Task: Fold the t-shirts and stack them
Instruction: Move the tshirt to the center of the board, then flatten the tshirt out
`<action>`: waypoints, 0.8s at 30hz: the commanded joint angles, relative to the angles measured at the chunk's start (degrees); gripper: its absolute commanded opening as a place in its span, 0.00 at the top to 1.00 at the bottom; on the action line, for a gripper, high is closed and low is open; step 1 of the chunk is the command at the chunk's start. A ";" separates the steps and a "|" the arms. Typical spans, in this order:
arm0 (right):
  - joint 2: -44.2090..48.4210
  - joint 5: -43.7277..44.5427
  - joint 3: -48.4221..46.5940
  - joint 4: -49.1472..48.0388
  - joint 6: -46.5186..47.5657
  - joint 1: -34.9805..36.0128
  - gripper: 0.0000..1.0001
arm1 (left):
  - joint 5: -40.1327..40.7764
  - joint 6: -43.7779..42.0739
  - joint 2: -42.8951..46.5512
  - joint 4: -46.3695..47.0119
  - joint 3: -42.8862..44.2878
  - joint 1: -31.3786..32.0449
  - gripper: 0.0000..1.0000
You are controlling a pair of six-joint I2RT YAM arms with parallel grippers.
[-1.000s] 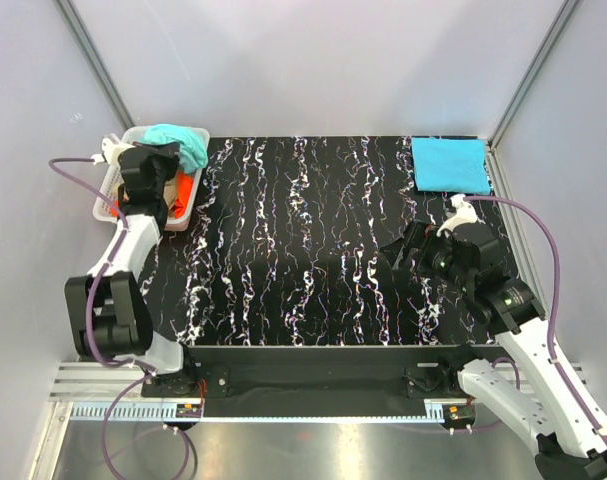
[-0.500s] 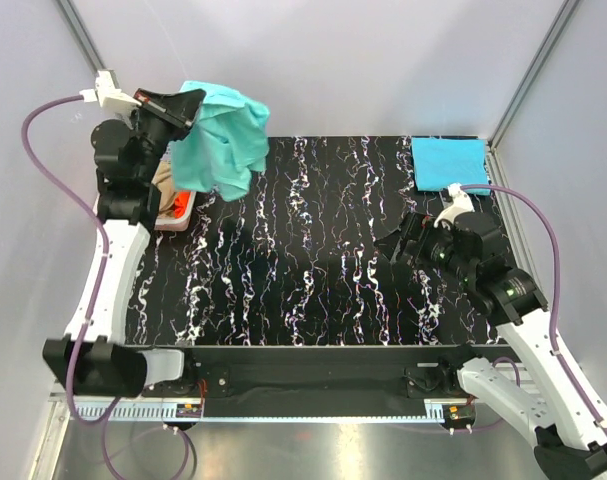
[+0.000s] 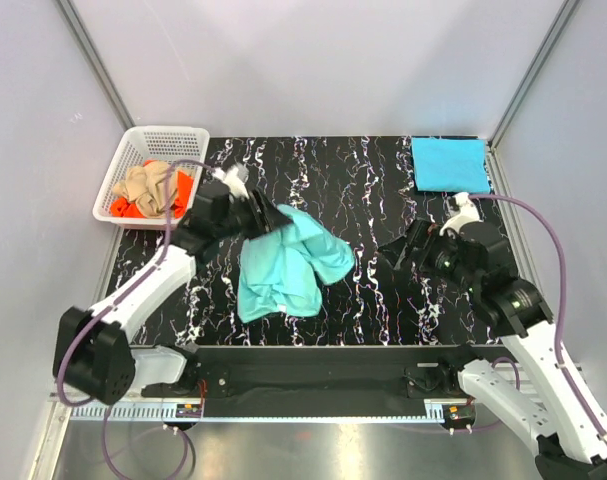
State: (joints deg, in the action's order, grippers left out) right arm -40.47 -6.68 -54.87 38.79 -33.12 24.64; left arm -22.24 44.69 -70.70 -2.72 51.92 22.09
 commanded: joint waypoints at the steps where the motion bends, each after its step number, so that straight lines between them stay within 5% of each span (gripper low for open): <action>1: -3.12 -0.18 3.62 -1.60 -2.29 0.14 0.04 | 3.50 -10.21 0.21 -12.19 1.33 1.03 0.39; 6: -13.28 -0.61 6.44 -8.80 -1.95 0.14 0.17 | 16.33 -12.52 5.65 -21.18 -1.11 1.29 0.25; 11: -26.22 -3.35 6.54 -17.33 -1.24 0.23 0.29 | 18.37 -10.76 7.77 -22.24 -7.61 1.29 0.24; 24: -48.82 -3.88 9.35 -32.28 -6.16 0.93 0.29 | 25.93 1.28 14.80 -18.55 -22.64 1.91 0.23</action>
State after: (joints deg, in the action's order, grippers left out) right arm -88.31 -10.20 -45.58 12.88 -37.47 24.75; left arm 0.91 43.62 -57.04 -25.52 30.41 23.57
